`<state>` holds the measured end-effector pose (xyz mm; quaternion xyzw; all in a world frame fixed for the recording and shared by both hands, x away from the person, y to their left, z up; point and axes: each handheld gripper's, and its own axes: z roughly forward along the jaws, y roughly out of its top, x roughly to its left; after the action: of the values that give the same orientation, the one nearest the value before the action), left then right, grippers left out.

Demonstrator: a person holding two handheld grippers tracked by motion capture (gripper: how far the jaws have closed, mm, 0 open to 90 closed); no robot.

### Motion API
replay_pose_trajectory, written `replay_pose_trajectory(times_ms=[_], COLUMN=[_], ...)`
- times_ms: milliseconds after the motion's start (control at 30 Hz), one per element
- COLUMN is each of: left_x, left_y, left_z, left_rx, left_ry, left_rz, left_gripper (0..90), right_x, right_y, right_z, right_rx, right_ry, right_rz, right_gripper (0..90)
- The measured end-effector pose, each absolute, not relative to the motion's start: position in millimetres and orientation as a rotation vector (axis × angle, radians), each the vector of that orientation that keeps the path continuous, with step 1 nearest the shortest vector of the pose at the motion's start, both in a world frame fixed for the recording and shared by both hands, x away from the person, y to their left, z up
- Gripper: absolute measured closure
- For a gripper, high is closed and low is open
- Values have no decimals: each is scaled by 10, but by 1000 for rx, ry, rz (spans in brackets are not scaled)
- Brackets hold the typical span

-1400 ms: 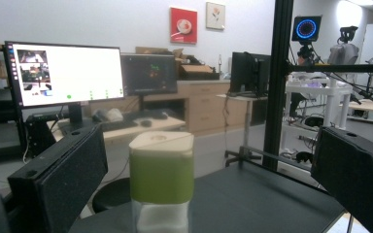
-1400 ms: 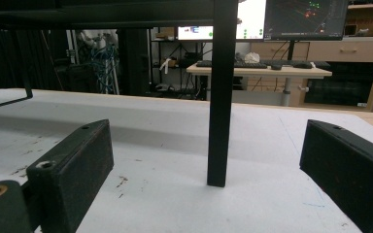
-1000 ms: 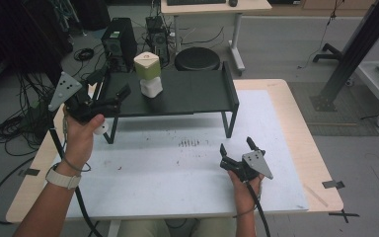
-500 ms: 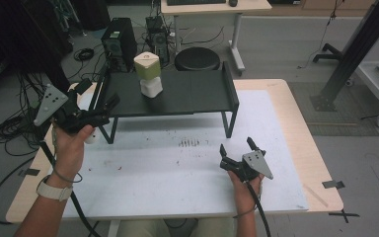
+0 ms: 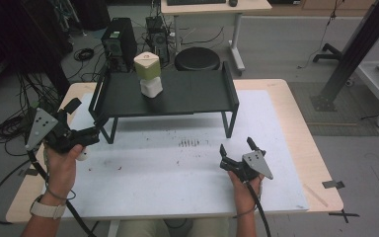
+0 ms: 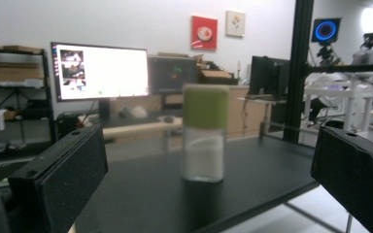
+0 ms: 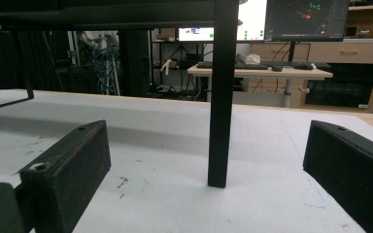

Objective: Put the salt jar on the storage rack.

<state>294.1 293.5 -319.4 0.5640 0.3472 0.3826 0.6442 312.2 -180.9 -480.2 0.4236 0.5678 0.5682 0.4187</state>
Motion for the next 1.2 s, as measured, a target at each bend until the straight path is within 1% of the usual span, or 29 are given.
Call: replay_pose_trajectory(times_ms=[133, 533, 900, 1200], left_x=[2889, 2859, 2907, 2957], left_y=[3002, 3162, 3182, 3169], left_z=[-3310, -3778, -4127, -4331], left_rx=[1286, 1327, 1377, 1402], left_ry=[797, 892, 964, 997], left_rz=[889, 922, 936, 944], left_gripper=[3, 4, 4, 4], right_x=[3120, 3121, 3121, 3120], right_y=[-1807, -1803, -1802, -1801], right_z=[-4802, -4801, -4801, -4801], right_rx=[1063, 1064, 1061, 1060], right_ry=[1424, 1426, 1426, 1425], right_rz=[1425, 1418, 1415, 1415], right_gripper=[35, 41, 43, 44])
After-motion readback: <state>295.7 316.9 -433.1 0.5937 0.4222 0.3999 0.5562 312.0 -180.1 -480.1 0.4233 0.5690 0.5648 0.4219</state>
